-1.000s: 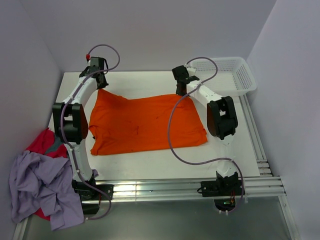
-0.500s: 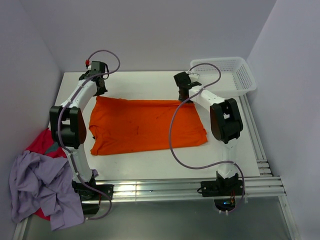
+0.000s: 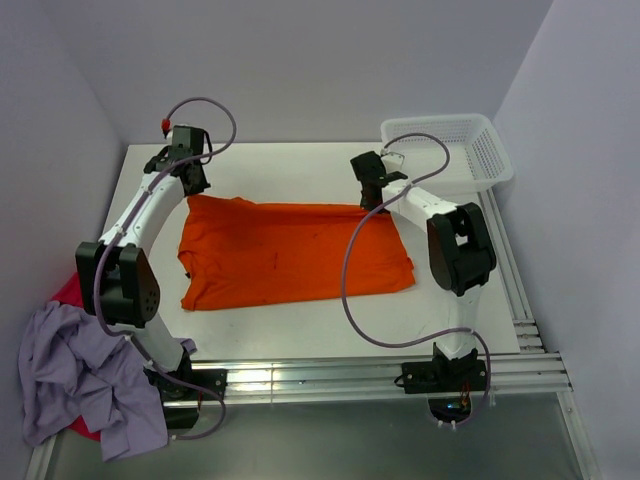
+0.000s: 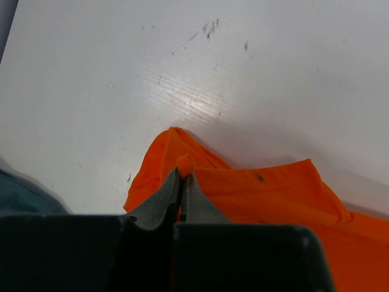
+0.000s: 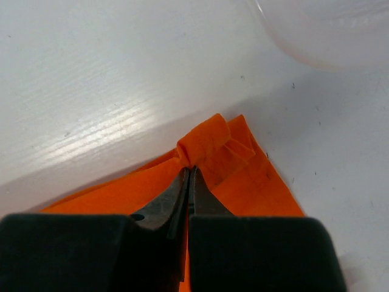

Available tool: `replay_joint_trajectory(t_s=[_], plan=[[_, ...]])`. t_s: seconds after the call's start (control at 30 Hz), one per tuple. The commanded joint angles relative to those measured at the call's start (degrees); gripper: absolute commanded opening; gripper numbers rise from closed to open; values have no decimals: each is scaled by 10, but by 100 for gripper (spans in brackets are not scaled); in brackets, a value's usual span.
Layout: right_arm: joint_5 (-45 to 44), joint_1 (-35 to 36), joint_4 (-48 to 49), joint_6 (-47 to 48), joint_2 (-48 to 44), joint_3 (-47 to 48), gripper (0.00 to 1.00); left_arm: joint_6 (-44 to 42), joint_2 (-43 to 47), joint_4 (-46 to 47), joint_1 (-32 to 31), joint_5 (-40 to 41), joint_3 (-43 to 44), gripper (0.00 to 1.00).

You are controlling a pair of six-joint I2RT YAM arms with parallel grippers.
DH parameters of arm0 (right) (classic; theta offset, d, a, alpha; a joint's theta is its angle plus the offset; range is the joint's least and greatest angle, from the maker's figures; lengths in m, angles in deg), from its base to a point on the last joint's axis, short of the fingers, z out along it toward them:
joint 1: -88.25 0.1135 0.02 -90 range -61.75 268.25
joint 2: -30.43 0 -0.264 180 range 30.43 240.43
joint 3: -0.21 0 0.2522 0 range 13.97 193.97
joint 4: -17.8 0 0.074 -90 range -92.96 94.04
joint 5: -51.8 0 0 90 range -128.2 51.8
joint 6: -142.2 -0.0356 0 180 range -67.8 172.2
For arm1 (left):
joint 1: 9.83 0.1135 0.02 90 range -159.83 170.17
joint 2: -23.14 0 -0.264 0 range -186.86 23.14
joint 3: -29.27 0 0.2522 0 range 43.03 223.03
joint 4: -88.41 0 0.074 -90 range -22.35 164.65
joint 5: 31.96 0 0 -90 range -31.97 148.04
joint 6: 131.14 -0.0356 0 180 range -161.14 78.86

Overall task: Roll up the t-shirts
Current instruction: Fold the tshirt

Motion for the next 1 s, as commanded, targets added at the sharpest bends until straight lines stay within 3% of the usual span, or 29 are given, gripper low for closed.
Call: replay_joint_trajectory(t_s=[0.0,0.5,0.97], plan=[[-41,12,13,-12,-48,-19,0,3,34,6,-5,13,-23,0],[-78,36,20,-17,-91,-77,0,9,105,20,-15,11,-123,1],[-83,44,20,-24,-116,-112,0,12,146,7,-37,44,-166,0]])
